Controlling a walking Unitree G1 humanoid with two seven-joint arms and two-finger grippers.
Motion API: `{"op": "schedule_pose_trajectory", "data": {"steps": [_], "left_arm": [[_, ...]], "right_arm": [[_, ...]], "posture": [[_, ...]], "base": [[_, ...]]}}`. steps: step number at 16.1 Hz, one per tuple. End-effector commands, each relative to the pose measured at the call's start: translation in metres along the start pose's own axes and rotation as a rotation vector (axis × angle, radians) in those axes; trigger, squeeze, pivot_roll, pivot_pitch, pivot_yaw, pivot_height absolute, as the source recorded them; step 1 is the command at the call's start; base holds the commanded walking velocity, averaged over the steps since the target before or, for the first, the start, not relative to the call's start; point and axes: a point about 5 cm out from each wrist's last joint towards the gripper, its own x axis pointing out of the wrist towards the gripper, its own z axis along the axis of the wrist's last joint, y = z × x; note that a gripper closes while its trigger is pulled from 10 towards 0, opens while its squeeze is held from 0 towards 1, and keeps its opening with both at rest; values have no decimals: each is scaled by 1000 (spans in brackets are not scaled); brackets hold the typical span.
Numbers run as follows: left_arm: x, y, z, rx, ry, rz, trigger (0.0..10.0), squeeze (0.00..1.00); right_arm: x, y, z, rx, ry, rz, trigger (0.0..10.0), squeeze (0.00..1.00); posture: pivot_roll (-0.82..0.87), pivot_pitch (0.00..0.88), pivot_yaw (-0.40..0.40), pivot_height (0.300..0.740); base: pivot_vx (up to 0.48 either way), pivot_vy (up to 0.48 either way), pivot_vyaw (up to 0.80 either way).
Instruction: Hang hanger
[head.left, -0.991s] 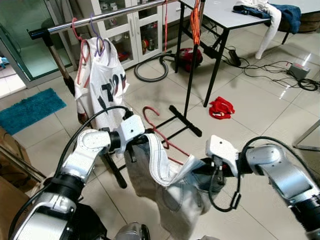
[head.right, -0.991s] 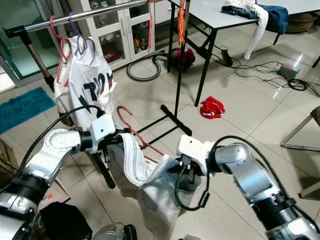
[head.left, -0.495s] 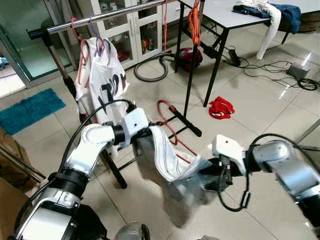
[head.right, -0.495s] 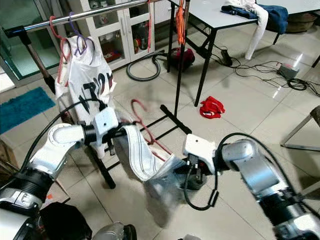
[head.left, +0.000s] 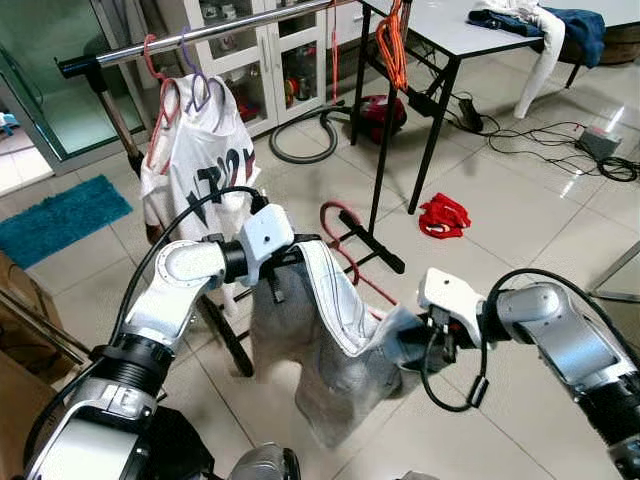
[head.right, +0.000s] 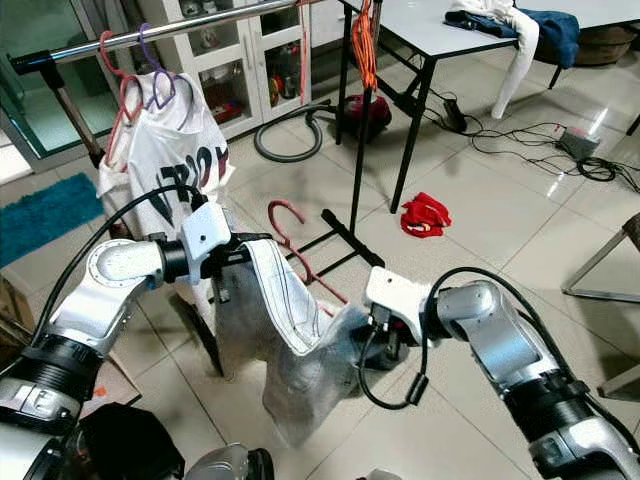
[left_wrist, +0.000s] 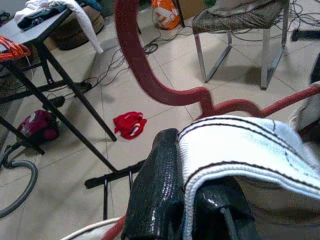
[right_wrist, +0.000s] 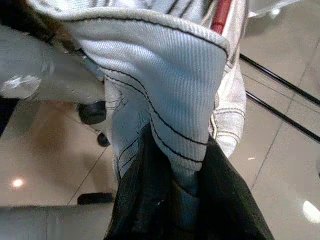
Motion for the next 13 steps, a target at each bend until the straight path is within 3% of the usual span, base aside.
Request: {"op": "schedule_pose_trajectory", "data": {"steps": [1, 5, 8, 10, 13], "left_arm": [[-6, 12, 9, 34, -24, 53, 10000, 0], [-7, 14, 4, 30, -4, 70, 10000, 0], [-6, 15, 5, 35, -10, 79, 10000, 0], [-6, 17, 12, 49, -33, 79, 10000, 0], [-4, 16, 32, 92, -89, 40, 10000, 0]], "right_arm": [[-4, 5, 4, -43, 0, 40, 10000, 0], [-15, 12, 4, -62, -3, 116, 10000, 0], [-26, 20, -10, -86, 74, 191, 10000, 0], [-29, 18, -19, -98, 135, 182, 10000, 0], [-23, 17, -20, -80, 127, 169, 10000, 0]], "posture": [[-92, 0, 71, 740], [-99, 0, 69, 740], [-99, 0, 67, 740], [-98, 0, 65, 740], [-94, 0, 64, 740]], "base": [[0, 0, 0], [0, 0, 0], [0, 0, 0], [0, 0, 0], [0, 0, 0]]}}
